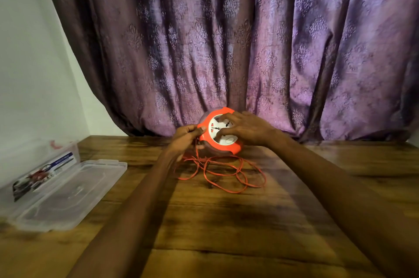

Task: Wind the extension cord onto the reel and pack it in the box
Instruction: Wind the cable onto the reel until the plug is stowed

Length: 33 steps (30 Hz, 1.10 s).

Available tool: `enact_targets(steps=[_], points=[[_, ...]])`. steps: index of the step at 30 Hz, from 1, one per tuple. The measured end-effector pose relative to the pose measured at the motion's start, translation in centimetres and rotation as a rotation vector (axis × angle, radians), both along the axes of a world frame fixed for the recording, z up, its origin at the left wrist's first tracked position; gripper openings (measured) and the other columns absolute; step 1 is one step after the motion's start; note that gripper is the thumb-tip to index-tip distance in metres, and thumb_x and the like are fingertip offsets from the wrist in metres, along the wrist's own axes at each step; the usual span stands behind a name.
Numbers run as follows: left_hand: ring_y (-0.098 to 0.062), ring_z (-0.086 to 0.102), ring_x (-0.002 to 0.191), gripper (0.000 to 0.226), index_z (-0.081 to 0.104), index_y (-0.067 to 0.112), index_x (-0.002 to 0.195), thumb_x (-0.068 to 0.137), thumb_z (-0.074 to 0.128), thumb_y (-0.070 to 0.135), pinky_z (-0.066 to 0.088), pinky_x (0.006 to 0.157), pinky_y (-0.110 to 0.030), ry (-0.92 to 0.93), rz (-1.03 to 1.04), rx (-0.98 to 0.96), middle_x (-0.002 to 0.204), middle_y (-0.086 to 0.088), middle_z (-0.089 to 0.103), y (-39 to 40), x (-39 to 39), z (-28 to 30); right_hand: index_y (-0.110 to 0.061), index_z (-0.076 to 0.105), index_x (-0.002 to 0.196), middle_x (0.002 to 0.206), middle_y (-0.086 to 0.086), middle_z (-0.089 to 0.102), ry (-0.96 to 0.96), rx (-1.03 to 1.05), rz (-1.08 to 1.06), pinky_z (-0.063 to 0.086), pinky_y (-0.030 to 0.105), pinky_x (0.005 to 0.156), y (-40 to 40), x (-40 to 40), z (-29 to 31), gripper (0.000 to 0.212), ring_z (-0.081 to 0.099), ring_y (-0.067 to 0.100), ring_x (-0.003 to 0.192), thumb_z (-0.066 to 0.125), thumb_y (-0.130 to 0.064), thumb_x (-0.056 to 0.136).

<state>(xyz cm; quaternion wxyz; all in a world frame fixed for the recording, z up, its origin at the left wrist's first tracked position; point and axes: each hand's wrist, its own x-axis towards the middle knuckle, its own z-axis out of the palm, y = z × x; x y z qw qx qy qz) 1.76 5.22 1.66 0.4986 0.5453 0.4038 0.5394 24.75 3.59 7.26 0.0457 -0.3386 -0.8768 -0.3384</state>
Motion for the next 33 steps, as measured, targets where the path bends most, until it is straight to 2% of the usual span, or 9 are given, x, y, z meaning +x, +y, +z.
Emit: enact_targets(steps=[4,8,10,12,16,20,25,30,33], points=[[-0.015,0.062,0.061,0.017,0.07,0.007,0.101,0.089,0.068,0.019,0.057,0.054,-0.027,0.057,-0.023,-0.004,0.076,-0.005,0.064,-0.2,-0.1,0.1,-0.052,0.05,0.127,0.145,0.01,0.048,-0.23,0.132,0.025,0.036,0.038,0.086,-0.2,-0.1,0.1,0.044,0.054,0.029,0.119,0.058,-0.028,0.091],[-0.012,0.063,0.057,0.009,0.068,0.008,0.096,0.091,0.066,0.015,0.056,0.052,-0.025,0.063,-0.043,-0.016,0.071,-0.002,0.065,-0.5,0.4,0.6,-0.051,0.049,0.129,0.123,0.008,0.059,-0.234,0.211,-0.021,0.037,0.04,0.08,0.0,-0.4,0.0,0.043,0.056,0.03,0.106,0.044,-0.029,0.092],[-0.014,0.064,0.06,0.005,0.067,0.009,0.094,0.091,0.066,0.012,0.059,0.054,-0.028,0.054,-0.055,-0.025,0.075,-0.005,0.065,-0.5,0.5,0.8,-0.048,0.053,0.129,0.104,0.005,0.064,-0.181,0.212,-0.086,0.039,0.04,0.077,0.0,-0.7,0.1,0.047,0.057,0.03,0.096,0.055,-0.034,0.085],[-0.016,0.064,0.066,0.008,0.065,0.007,0.097,0.09,0.066,0.011,0.061,0.06,-0.033,0.044,-0.067,-0.034,0.083,-0.009,0.065,-0.2,0.6,0.9,-0.046,0.057,0.128,0.094,0.005,0.068,-0.102,0.175,-0.168,0.043,0.041,0.076,0.2,-0.8,-0.1,0.058,0.059,0.029,0.09,0.071,-0.044,0.072],[-0.022,0.064,0.083,0.023,0.067,0.005,0.106,0.089,0.07,0.02,0.061,0.072,-0.035,0.046,-0.082,-0.025,0.097,-0.014,0.067,0.2,0.2,0.9,-0.045,0.06,0.126,0.093,0.007,0.067,0.088,0.146,-0.258,0.046,0.042,0.074,0.3,-1.3,-1.1,0.065,0.061,0.031,0.09,0.078,-0.046,0.063],[-0.01,0.059,0.058,0.022,0.068,0.003,0.099,0.097,0.058,0.022,0.047,0.051,-0.018,0.054,0.001,0.056,0.084,-0.012,0.066,-0.2,-0.8,0.6,-0.045,0.058,0.127,0.097,0.011,0.066,0.255,0.112,-0.341,0.045,0.045,0.078,0.6,-1.3,-1.2,0.066,0.06,0.034,0.095,0.077,-0.047,0.064],[0.004,0.064,0.062,0.019,0.07,-0.003,0.098,0.095,0.053,0.003,0.049,0.069,-0.017,0.249,0.161,0.082,0.066,0.011,0.071,0.3,-3.0,-1.7,-0.046,0.054,0.132,0.107,0.013,0.065,0.308,0.08,-0.438,0.04,0.045,0.083,1.1,-0.5,-1.6,0.066,0.057,0.036,0.103,0.075,-0.043,0.069],[-0.009,0.068,0.063,0.019,0.07,0.003,0.085,0.092,0.053,-0.002,0.055,0.068,-0.025,0.254,0.086,0.0,0.07,0.001,0.074,-0.2,-3.9,-2.9,-0.045,0.059,0.127,0.1,0.014,0.067,0.349,0.084,-0.476,0.042,0.045,0.081,1.3,0.0,-2.3,0.065,0.06,0.035,0.094,0.079,-0.041,0.065],[0.0,0.065,0.056,0.017,0.065,0.005,0.086,0.09,0.054,-0.008,0.052,0.059,-0.019,0.309,0.131,0.036,0.072,0.001,0.071,-0.3,-3.6,-3.3,-0.044,0.057,0.129,0.104,0.014,0.067,0.382,0.093,-0.471,0.041,0.044,0.082,1.3,0.2,-2.4,0.062,0.059,0.036,0.098,0.075,-0.041,0.069]])
